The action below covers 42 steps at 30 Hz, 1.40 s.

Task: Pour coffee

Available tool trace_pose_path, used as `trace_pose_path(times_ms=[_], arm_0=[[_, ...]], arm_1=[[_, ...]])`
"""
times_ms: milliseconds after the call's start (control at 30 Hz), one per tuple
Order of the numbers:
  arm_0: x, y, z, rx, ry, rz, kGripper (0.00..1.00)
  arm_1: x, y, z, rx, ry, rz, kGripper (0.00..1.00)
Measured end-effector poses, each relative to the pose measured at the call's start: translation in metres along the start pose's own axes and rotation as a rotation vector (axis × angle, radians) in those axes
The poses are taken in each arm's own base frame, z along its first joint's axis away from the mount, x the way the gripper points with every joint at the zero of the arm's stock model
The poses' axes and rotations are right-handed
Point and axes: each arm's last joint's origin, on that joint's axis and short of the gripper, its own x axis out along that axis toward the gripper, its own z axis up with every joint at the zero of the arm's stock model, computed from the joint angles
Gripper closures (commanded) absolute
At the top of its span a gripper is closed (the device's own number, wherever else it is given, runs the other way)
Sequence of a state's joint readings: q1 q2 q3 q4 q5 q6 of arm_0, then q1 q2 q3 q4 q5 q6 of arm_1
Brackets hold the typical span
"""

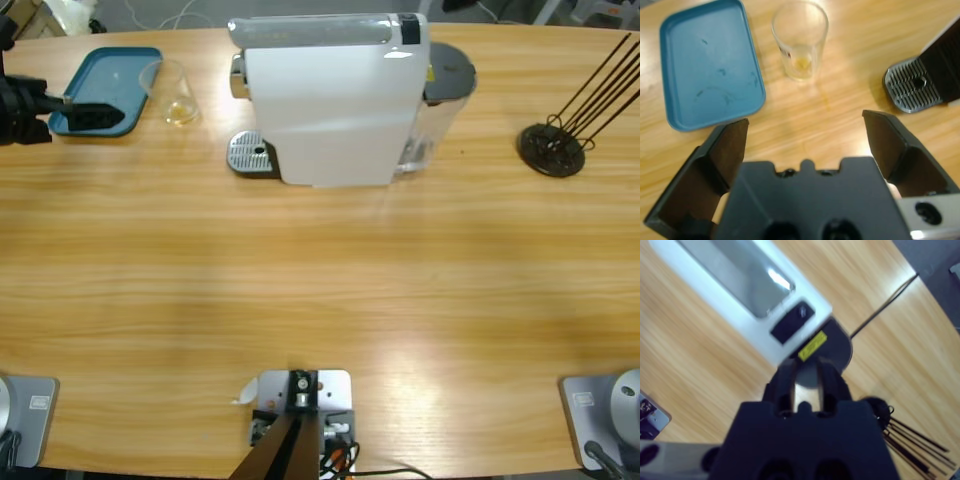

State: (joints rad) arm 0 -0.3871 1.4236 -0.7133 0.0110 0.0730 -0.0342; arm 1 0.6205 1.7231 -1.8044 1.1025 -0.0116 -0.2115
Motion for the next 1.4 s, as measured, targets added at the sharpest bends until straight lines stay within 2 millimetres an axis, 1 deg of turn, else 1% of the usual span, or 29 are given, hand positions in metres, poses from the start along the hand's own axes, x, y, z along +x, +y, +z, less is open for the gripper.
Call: trace_pose_path(times_ms=[100, 233, 367, 467, 600, 733, 900, 1033, 1267, 1400], arm_0=[[0.011, 0.0, 0.002, -0.003, -0.012, 0.001, 0.004], [0.038, -0.003, 0.002, -0.003, -0.006, -0.002, 0.004], [0.067, -0.005, 0.005, -0.006, -0.039, -0.008, 0.004], [0.089, -0.007, 0.008, -0.017, -0.088, -0.026, 0.004], [0.115, -0.01, 0.006, -0.029, -0.117, -0.051, 0.004], [0.131, -0.011, 0.002, -0.034, -0.104, -0.055, 0.004], [0.137, -0.004, 0.0, -0.047, -0.094, -0.038, 0.004], [0.141, 0.001, 0.004, -0.057, -0.109, -0.026, 0.004], [0.154, 0.001, 0.012, -0.058, -0.121, -0.034, 0.004], [0.157, 0.001, 0.012, -0.058, -0.119, -0.035, 0.004]], arm_1=[[-0.006, 0.004, -0.03, 0.025, -0.016, -0.008, 0.0], [-0.008, 0.009, -0.065, 0.054, -0.026, -0.016, 0.0], [-0.009, 0.012, -0.091, 0.078, -0.036, -0.024, 0.0], [-0.009, 0.015, -0.103, 0.081, -0.043, -0.026, 0.0], [-0.01, 0.015, -0.114, 0.09, -0.05, -0.032, 0.0], [-0.012, 0.015, -0.121, 0.098, -0.065, -0.041, 0.0], [-0.012, 0.015, -0.124, 0.099, -0.081, -0.045, 0.0], [-0.011, 0.015, -0.125, 0.099, -0.082, -0.045, 0.0], [-0.01, 0.015, -0.124, 0.099, -0.091, -0.047, 0.0], [-0.01, 0.015, -0.124, 0.099, -0.095, -0.048, 0.0]])
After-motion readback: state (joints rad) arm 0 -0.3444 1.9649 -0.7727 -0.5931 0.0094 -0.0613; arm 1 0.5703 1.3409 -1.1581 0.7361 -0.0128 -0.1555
